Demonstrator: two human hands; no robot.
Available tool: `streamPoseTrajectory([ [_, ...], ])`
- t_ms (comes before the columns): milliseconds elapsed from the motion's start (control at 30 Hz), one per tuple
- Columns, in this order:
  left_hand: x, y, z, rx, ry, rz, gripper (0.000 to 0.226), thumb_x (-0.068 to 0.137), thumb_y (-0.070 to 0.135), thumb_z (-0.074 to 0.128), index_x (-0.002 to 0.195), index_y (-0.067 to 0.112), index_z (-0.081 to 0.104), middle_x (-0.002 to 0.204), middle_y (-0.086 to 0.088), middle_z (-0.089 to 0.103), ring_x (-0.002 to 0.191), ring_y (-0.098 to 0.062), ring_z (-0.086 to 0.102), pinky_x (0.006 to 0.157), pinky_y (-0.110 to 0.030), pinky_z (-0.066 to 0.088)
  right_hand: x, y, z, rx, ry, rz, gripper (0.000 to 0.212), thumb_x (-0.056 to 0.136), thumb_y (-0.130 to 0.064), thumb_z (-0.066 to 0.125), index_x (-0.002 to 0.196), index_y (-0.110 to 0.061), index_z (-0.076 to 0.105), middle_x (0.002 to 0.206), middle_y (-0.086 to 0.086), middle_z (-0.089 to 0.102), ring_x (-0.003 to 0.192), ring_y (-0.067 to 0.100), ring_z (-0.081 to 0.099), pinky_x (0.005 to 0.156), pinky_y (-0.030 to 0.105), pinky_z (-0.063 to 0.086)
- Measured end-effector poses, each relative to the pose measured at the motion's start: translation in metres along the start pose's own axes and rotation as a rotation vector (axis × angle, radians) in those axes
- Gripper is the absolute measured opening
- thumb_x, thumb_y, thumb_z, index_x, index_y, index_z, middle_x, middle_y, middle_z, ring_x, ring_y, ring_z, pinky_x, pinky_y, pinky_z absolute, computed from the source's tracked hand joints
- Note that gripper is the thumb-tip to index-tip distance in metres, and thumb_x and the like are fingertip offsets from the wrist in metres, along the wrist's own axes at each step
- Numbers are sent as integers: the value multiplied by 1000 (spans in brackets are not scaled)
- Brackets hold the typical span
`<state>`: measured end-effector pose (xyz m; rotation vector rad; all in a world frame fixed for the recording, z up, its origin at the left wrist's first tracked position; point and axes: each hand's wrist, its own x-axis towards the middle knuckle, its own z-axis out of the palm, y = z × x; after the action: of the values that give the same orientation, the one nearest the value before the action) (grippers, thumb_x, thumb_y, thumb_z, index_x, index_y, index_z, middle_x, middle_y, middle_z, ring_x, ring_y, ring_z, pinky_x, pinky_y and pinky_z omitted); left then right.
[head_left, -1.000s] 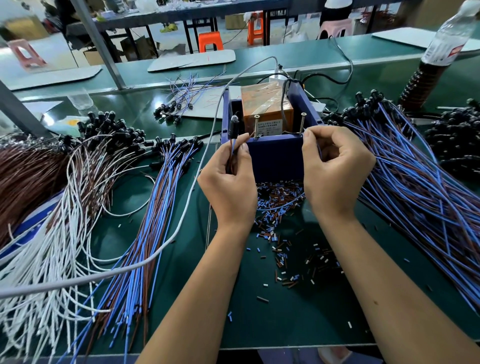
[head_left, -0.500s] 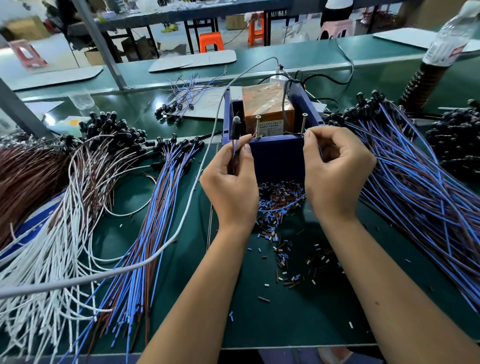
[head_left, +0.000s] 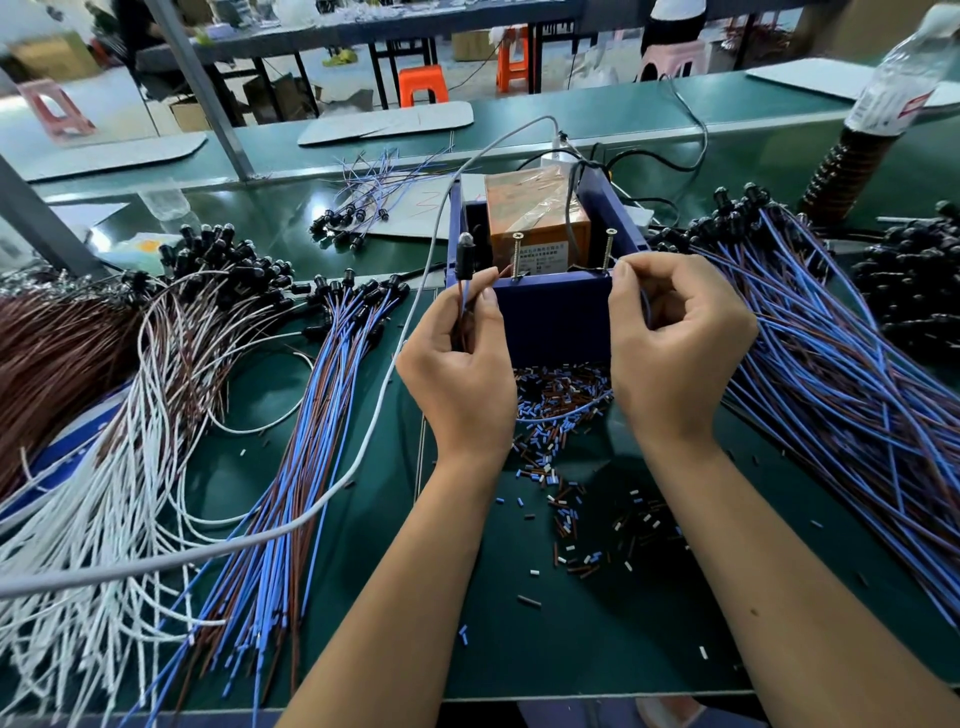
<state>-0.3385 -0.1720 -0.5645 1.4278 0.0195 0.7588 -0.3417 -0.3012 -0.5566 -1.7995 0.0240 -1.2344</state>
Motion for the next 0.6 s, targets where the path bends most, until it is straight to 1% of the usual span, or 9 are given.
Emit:
streamPoseTrajectory([
  [33,-1,1,0,2,9,7,17,98,3,64,107,4,79,75,-13,66,68,9,51,71,-14,43,0,-1,0,-3,2,-7,13,97,-14,69,89,-7,77,80,1,70,70,14,64,63,26,51],
  [67,-1,2,0,3,15,15,17,98,3,65,107,3,79,81,-20,68,68,10,51,71,-13,43,0,-1,0,-10,0,-14,13,97,-14,70,89,-6,77,80,2,70,70,14,64,63,24,50],
  [100,-1,3,0,4,17,20,17,98,4,65,107,3,78,86,-22,70,69,9,51,71,-14,43,0,-1,1,-21,-7,-21,13,97,-13,70,88,-6,77,80,2,70,70,14,63,64,22,49],
  [200,0,2,0,14,10,21,17,98,5,65,108,4,79,90,-19,74,73,5,55,74,-19,46,0,-1,1,-55,-21,-28,14,96,-12,70,86,-6,76,79,2,70,70,13,61,67,14,43],
  [367,-1,2,0,14,-15,3,17,99,5,65,108,5,79,90,-21,74,70,5,53,72,-20,45,1,-1,0,-64,-16,-15,14,95,-12,70,84,-7,76,78,1,69,69,12,60,67,13,43],
  [433,-1,1,0,14,-24,1,17,99,5,64,108,5,79,90,-20,74,70,5,53,72,-21,45,1,0,1,-61,-11,-11,14,96,-12,70,84,-7,76,77,1,69,68,12,61,64,16,44],
  [500,-1,1,0,4,-25,-1,17,99,5,64,108,5,79,90,-21,73,70,5,53,72,-22,45,1,1,1,-53,-1,-6,14,96,-13,70,84,-8,75,76,1,69,67,14,61,62,23,48],
  [600,-2,2,-1,-13,-17,0,17,98,5,65,108,4,79,89,-22,71,70,7,52,72,-18,44,1,2,0,-41,26,-5,14,96,-13,69,85,-8,75,77,1,69,68,13,61,62,27,50],
])
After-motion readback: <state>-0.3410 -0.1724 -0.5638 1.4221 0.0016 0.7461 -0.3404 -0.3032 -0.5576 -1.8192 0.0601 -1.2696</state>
